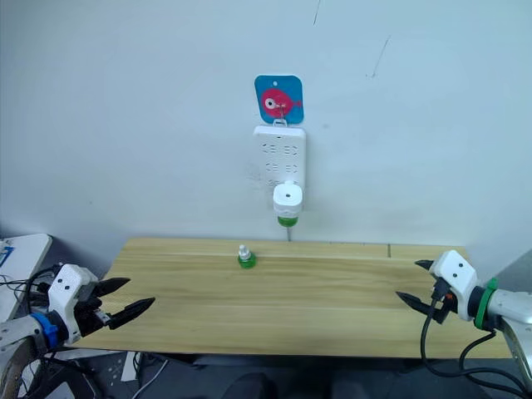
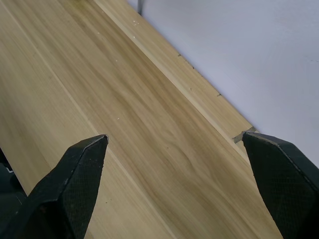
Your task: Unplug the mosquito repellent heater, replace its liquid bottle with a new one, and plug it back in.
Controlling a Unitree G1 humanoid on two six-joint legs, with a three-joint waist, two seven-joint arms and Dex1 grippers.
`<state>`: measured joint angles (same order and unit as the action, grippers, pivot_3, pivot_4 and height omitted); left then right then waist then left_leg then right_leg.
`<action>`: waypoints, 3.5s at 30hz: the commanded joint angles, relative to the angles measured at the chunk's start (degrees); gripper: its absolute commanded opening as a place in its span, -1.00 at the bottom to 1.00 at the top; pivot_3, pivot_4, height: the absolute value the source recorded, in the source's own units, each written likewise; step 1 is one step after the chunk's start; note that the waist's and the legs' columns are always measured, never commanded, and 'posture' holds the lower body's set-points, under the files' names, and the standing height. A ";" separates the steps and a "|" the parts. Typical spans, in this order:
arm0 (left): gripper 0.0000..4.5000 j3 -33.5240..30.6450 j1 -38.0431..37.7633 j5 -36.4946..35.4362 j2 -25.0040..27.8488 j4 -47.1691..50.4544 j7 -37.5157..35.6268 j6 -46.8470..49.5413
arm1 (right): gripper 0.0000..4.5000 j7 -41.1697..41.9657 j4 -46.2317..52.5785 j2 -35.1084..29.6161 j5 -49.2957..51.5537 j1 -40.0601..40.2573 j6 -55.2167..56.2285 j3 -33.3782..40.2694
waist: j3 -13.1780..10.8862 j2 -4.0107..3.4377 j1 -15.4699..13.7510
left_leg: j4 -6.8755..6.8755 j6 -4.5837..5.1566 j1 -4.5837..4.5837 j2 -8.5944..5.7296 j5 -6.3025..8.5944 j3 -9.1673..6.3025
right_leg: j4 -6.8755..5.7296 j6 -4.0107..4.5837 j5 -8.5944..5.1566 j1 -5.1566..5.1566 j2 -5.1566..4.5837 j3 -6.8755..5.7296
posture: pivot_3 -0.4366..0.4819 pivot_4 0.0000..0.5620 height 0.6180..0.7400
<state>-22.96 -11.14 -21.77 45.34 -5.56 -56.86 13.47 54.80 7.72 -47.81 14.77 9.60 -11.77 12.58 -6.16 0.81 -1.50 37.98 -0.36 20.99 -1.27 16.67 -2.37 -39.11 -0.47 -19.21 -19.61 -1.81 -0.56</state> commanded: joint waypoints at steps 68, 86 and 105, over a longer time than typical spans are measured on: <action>0.61 23.17 70.41 9.59 -12.38 -43.48 -19.22 -11.74 | 1.00 -32.48 50.28 11.68 21.81 -2.87 -34.15 -5.38 | -6.11 0.61 6.59 | 1.04 0.07 1.73 -0.10 -0.04 -0.56 | -0.44 -0.37 0.21 -1.16 0.23 -0.19 | -0.64 -0.21 1.00; 0.61 21.85 71.07 8.21 -14.66 -38.64 -19.54 -8.38 | 1.00 -31.43 49.42 11.53 21.78 -2.24 -33.39 -5.24 | -6.11 0.62 6.65 | 1.11 0.06 1.95 -0.14 -0.06 -0.54 | -0.86 -0.37 0.21 -1.59 0.24 -0.14 | -0.64 -0.23 1.00; -0.43 21.77 68.41 6.85 -14.75 -30.85 -19.43 -1.74 | 1.00 -50.92 47.84 23.25 9.69 -16.43 -39.90 -18.70 | -6.13 0.60 7.14 | 1.09 -0.05 1.98 -0.14 -0.24 -0.52 | -0.92 -0.36 0.21 -1.72 0.24 -0.06 | -0.63 -0.22 1.00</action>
<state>-0.28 56.19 -12.67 30.82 -41.25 -76.18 11.21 7.31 55.49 -26.09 26.92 -4.74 -50.71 -3.41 -12.29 1.41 5.64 39.06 -0.43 22.97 -1.40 16.42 -2.90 -40.05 -0.83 -18.99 -21.35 -1.57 -0.62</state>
